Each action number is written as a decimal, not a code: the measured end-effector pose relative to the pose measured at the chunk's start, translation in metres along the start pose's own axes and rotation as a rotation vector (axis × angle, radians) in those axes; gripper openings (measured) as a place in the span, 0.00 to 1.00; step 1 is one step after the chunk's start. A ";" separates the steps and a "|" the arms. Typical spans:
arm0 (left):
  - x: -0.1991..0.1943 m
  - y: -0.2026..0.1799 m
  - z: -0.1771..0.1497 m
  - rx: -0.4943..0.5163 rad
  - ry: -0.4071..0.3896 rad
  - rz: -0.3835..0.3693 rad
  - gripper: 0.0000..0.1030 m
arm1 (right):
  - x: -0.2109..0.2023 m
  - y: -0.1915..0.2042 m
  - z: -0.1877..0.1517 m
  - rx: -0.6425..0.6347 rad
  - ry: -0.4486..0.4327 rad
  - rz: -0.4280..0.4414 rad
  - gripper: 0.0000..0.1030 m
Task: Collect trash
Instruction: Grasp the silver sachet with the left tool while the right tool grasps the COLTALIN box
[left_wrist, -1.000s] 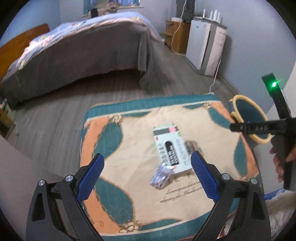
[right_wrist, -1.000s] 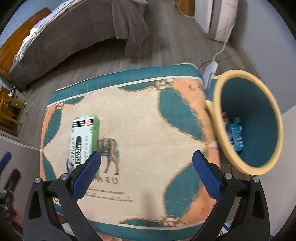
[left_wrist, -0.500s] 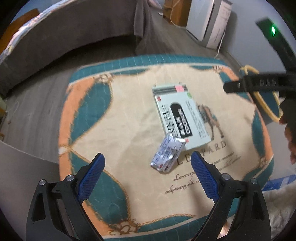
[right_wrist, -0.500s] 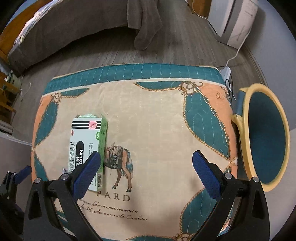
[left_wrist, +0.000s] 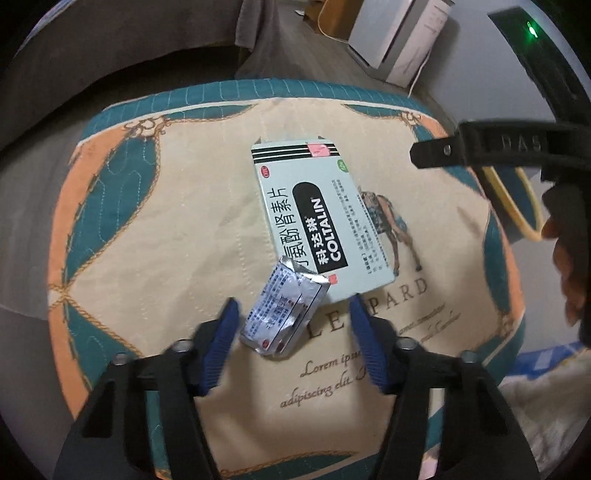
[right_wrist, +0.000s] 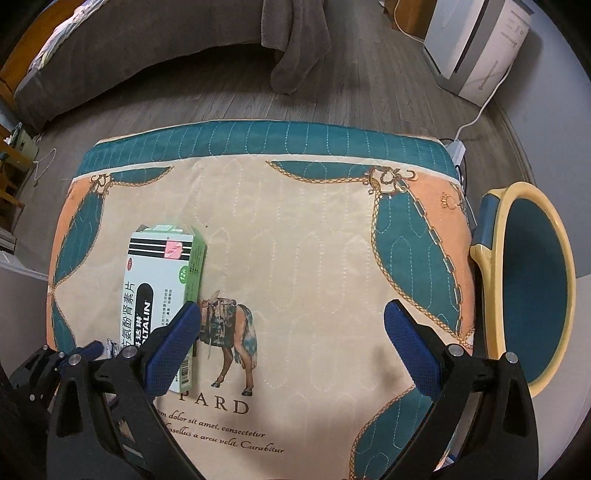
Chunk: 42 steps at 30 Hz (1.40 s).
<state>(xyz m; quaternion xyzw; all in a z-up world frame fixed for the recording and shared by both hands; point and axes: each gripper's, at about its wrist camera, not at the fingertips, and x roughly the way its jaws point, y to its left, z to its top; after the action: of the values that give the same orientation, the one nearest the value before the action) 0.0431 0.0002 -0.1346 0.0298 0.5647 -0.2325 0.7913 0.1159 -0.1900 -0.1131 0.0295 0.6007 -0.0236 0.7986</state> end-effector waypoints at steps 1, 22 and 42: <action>0.000 0.002 0.001 -0.008 0.005 -0.012 0.41 | 0.000 0.001 0.000 -0.001 0.000 0.000 0.95; -0.015 0.065 -0.011 -0.147 0.041 0.143 0.36 | 0.024 0.085 -0.002 -0.090 0.033 0.069 0.95; -0.007 0.057 -0.011 -0.090 0.057 0.150 0.55 | 0.066 0.109 -0.002 -0.101 0.110 0.074 0.73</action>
<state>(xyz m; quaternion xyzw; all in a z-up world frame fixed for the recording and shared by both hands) 0.0544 0.0562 -0.1445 0.0428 0.5930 -0.1461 0.7907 0.1401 -0.0816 -0.1749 0.0125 0.6426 0.0380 0.7651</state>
